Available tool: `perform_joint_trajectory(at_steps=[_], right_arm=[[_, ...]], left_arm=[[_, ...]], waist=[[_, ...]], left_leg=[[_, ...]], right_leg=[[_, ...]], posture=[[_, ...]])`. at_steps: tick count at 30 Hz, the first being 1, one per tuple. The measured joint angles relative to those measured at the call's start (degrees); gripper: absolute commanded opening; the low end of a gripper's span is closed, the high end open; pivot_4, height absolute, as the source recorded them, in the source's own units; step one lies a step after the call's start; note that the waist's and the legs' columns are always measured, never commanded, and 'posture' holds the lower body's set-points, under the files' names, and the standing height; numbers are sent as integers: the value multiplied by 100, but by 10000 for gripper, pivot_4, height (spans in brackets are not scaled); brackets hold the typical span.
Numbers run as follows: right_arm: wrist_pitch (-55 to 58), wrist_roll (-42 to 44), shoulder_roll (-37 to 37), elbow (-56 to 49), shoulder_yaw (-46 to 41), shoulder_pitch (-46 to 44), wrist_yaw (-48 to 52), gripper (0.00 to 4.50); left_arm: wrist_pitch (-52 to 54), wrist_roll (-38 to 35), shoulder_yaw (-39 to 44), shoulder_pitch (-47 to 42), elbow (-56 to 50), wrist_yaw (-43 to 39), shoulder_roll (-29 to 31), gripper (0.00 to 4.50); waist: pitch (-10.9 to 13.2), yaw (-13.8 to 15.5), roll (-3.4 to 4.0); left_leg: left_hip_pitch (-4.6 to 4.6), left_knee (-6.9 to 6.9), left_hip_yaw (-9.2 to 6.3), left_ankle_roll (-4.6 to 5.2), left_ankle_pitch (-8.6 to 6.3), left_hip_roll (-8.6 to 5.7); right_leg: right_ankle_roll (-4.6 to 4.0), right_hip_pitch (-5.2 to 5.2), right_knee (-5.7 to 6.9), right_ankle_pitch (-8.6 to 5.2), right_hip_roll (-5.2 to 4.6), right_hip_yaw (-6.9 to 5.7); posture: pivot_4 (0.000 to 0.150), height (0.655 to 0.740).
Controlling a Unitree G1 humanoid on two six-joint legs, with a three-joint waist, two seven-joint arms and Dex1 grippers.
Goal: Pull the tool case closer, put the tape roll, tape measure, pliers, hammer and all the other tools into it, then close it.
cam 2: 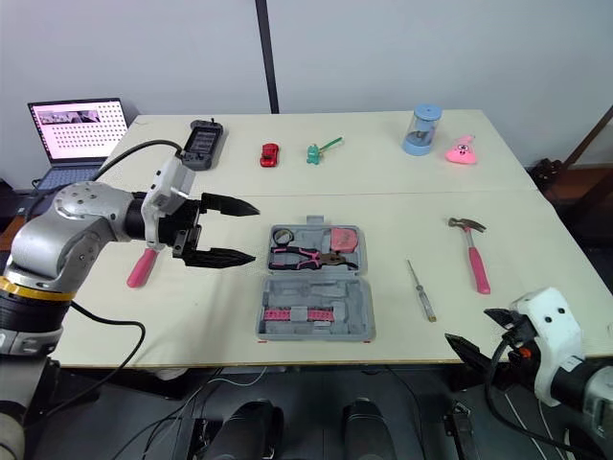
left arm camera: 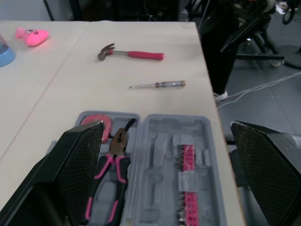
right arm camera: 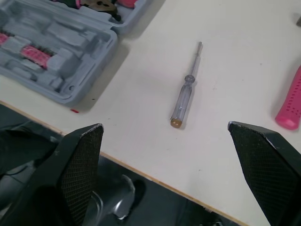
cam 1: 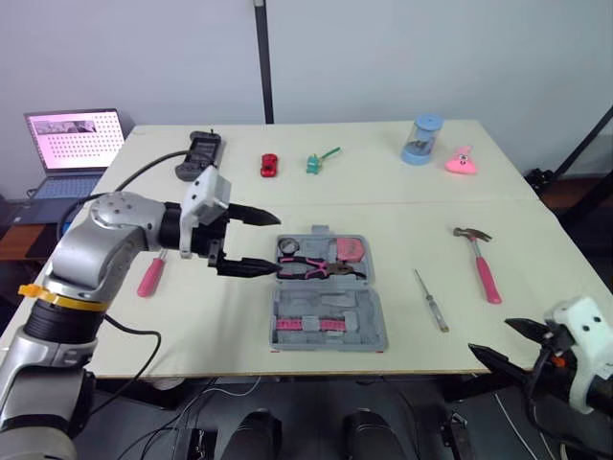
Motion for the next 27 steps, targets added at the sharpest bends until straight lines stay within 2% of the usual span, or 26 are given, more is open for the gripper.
perform_joint_trajectory(at_steps=[4,10,15,19,27], right_arm=[[126,-407,-22,160,949,-888,-743,44868],[1673,-394,210,1152,1924,-2942,-1688,44868],[2295,-519,594,2078,2254,-3946,-2192,44868],[2478,-720,864,2631,2467,-4207,-2522,44868],[2240,-927,887,3121,2802,-4215,-2583,44868]], left_arm=[[-53,79,55,327,-238,182,-55,45000],[78,143,291,943,-971,765,-14,45000],[212,186,527,1381,-1415,1153,55,45000],[282,198,586,1557,-1648,1381,66,45000],[332,202,749,1649,-1750,1578,152,45000]], waist=[[0,-62,1],[5,-78,-3],[6,-57,-5],[5,-69,-3],[5,-83,-2]], left_leg=[[1,-1,-4,0,0,5],[0,-3,-5,-2,1,3],[-1,-2,-5,-2,2,-3],[-2,-1,-4,-2,2,-5],[-1,-1,0,-2,1,-10]], right_leg=[[0,0,1,-1,-5,0],[0,-4,2,-1,-11,0],[1,-2,2,0,-14,0],[2,-5,5,0,-14,0],[2,-8,9,0,-10,0]], posture=[[1500,6753],[1500,6753],[1500,6753],[1500,6753],[1500,6753]])
